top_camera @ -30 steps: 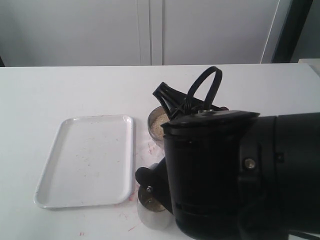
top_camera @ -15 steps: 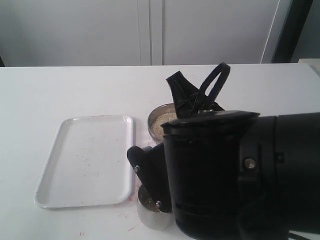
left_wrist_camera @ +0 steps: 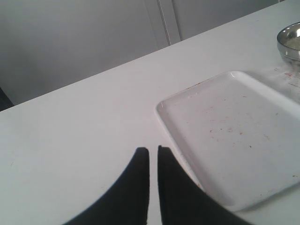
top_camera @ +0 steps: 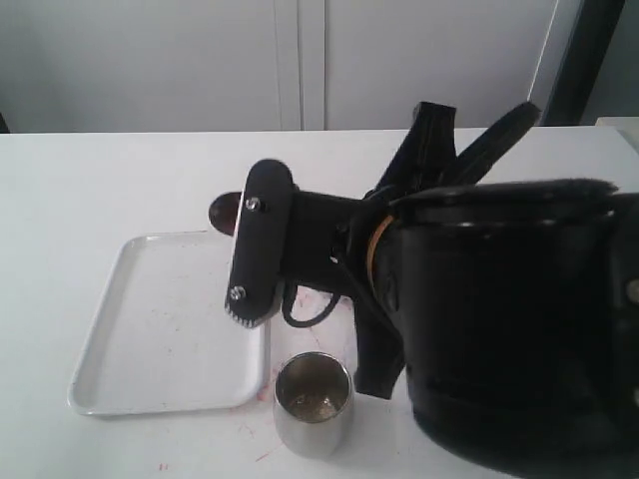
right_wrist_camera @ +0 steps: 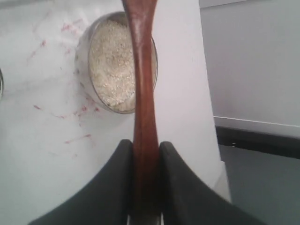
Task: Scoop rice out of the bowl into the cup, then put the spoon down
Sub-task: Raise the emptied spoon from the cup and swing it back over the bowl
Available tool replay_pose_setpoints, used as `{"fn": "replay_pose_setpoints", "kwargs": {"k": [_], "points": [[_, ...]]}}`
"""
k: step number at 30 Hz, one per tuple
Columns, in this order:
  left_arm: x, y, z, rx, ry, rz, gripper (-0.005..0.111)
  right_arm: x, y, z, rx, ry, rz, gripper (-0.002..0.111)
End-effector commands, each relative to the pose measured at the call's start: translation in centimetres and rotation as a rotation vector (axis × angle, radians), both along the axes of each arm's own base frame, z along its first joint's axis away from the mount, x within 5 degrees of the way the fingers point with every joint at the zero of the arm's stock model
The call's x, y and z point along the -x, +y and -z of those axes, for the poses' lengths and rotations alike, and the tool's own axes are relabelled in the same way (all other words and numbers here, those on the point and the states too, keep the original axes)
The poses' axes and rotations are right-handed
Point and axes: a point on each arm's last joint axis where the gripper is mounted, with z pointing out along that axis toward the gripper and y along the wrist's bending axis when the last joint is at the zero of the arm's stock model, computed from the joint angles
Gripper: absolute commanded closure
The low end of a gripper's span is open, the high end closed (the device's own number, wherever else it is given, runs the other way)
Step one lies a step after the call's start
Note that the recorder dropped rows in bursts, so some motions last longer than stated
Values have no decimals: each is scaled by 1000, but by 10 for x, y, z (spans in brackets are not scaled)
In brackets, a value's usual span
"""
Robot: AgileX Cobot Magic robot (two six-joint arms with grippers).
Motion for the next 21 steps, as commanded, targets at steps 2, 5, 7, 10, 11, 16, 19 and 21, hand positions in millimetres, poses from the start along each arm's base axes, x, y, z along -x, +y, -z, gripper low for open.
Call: {"fn": "replay_pose_setpoints", "kwargs": {"k": [2, 5, 7, 10, 11, 16, 19, 21], "points": [[0, 0, -2, 9, -9, 4, 92, 7, -1, -10, -308, 17, 94, 108], [0, 0, -2, 9, -9, 4, 92, 11, 0, -15, -464, 46, 128, 108], [0, 0, -2, 9, -9, 4, 92, 14, 3, -18, -573, 75, 140, 108], [0, 0, -2, 9, -9, 4, 92, 18, 9, -22, -713, 125, 132, 108], [0, 0, -2, 9, -9, 4, 92, 19, 11, -22, -748, 139, 130, 108], [0, 0, -2, 9, -9, 4, 92, 22, 19, -25, -927, 203, 150, 108], [0, 0, -2, 9, -9, 4, 92, 23, 22, -27, -1018, 226, 194, 108], [0, 0, -2, 9, -9, 4, 92, 23, 23, -28, -1078, 243, 217, 108]]}}
